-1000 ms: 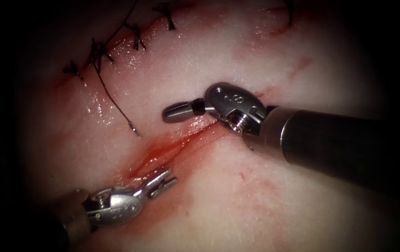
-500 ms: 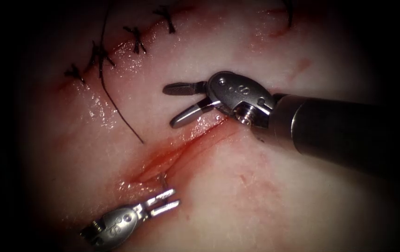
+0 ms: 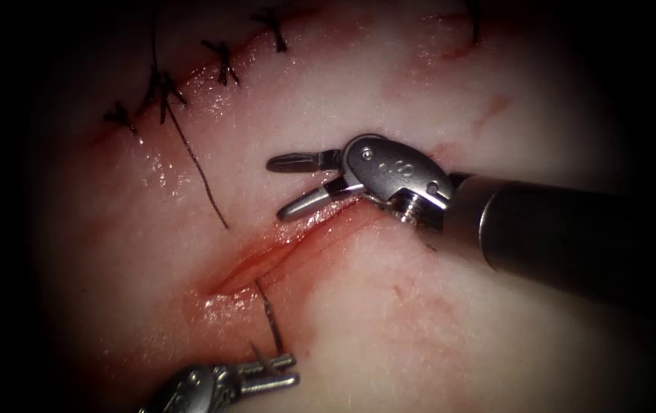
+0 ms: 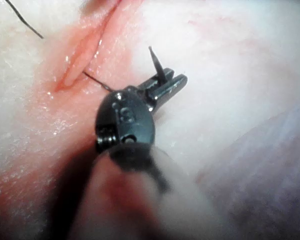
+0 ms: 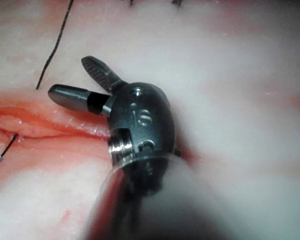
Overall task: Wound Closure
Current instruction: Pull needle through skin with left gripper, then pass needle to right grasper
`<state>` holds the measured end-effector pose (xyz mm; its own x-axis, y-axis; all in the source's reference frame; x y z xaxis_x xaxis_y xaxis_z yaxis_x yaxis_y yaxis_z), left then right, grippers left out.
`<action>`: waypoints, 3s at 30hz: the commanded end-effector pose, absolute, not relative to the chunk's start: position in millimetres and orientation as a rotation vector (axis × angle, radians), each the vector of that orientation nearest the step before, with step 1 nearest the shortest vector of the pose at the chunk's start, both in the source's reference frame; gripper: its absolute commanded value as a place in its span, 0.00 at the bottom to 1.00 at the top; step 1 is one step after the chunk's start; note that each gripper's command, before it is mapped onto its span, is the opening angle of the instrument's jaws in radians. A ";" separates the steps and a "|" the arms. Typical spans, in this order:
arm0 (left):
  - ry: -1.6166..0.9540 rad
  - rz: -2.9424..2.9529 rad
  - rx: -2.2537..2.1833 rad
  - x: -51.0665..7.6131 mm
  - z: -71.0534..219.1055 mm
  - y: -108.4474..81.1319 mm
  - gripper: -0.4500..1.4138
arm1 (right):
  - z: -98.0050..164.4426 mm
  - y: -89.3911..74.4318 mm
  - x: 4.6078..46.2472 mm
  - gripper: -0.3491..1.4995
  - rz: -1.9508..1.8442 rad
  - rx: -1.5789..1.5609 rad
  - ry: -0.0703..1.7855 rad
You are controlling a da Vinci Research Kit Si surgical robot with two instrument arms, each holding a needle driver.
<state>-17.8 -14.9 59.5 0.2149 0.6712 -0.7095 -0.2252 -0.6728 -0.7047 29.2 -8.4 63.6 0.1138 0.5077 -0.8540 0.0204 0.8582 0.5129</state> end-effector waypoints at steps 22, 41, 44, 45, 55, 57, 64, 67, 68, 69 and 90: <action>0.265 2.093 -1.898 -16.2 52.9 -12.0 0.00 | 64.6 -10.7 28.1 0.34 0.531 0.678 1.324; 0.598 2.172 -1.892 -13.0 46.7 -5.8 0.00 | 65.0 -11.2 27.6 0.41 0.531 0.674 1.315; 0.627 2.175 -1.886 -12.8 46.8 -5.6 0.00 | 64.9 -11.1 27.5 0.45 0.531 0.675 1.316; 0.637 2.179 -1.878 -12.8 47.1 -5.5 0.00 | 64.8 -11.1 27.3 0.47 0.536 0.682 1.314; 0.772 2.301 -1.756 -14.9 55.1 -6.0 0.00 | 62.1 -11.6 27.0 0.00 0.724 0.869 1.246; 0.778 2.325 -1.734 -15.3 56.6 -6.1 0.00 | 61.5 -11.5 27.1 0.24 0.756 0.898 1.233; 0.834 2.408 -1.705 -17.6 58.1 -7.2 0.00 | 60.5 -11.5 29.0 0.86 0.941 1.028 1.183; 0.858 2.445 -1.719 -18.3 57.8 -7.5 0.00 | 60.3 -11.3 29.8 0.89 0.962 1.055 1.195; 0.862 2.450 -1.722 -18.3 57.8 -7.5 0.00 | 60.2 -11.2 30.0 0.89 0.972 1.065 1.194; 0.868 2.452 -1.730 -18.4 57.8 -7.6 0.00 | 60.2 -11.1 30.3 0.89 0.985 1.081 1.194; 0.906 2.489 -1.763 -18.3 57.6 -8.2 0.00 | 60.4 -12.8 35.3 0.82 1.037 1.278 1.137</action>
